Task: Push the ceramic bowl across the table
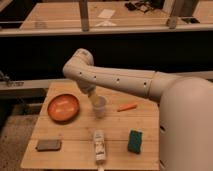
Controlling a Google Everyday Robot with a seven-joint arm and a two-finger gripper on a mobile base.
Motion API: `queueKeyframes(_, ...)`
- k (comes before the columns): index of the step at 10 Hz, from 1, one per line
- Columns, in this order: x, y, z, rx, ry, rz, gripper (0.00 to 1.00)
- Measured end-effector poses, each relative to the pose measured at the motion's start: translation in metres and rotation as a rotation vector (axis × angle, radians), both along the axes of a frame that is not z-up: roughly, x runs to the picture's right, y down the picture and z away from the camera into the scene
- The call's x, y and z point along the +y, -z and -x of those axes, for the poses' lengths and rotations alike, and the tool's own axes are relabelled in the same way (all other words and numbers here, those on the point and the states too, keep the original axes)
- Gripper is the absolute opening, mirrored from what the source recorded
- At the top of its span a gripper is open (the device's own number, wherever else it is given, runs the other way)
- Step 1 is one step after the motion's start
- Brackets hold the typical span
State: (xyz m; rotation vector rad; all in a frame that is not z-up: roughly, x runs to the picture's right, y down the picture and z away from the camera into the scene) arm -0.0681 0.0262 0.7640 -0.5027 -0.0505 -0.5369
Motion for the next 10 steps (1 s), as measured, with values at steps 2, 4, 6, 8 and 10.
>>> queueKeyframes(2, -0.005, -0.015, 0.016, -0.021, 0.006, -0.003, 0.75)
queueKeyframes(4, -0.006, -0.021, 0.017, -0.02, 0.009, -0.002, 0.74)
queueKeyframes(6, -0.006, -0.026, 0.021, -0.023, 0.019, 0.001, 0.74)
queueKeyframes(8, -0.009, -0.038, 0.026, -0.028, 0.024, -0.001, 0.74)
queueKeyframes(10, -0.009, -0.047, 0.036, -0.04, 0.033, 0.001, 0.74)
